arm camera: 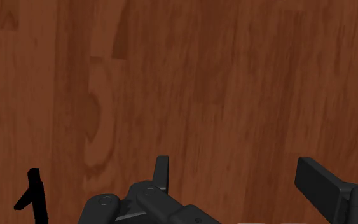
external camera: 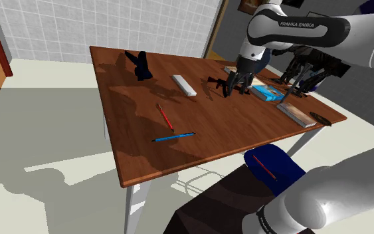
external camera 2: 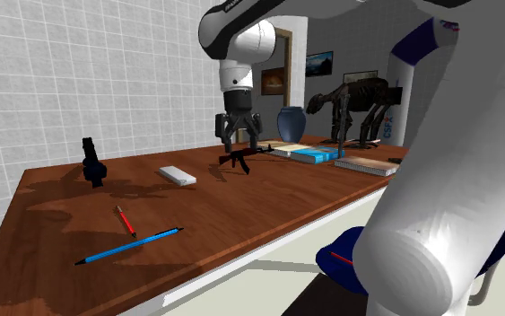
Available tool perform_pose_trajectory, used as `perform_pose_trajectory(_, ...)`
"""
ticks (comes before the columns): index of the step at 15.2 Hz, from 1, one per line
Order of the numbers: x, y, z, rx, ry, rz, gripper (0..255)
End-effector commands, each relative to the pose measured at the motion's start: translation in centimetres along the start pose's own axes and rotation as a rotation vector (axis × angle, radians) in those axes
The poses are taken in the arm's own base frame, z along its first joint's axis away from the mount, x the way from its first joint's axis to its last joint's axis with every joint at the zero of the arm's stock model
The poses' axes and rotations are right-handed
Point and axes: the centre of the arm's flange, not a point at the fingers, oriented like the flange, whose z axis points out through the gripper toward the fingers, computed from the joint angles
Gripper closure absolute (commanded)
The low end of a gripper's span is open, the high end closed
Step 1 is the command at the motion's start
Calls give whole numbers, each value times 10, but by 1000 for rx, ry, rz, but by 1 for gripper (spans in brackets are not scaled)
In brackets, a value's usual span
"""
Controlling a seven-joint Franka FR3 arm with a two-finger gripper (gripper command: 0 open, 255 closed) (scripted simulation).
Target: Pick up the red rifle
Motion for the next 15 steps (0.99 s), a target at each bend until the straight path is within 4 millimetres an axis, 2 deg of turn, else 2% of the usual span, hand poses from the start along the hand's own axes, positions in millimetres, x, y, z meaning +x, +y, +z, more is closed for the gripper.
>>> perform_pose_trajectory(1,21,17,0,-3,-4,10,0)
perform_pose_trajectory(15,164,137,-1,-15,-31,78,0)
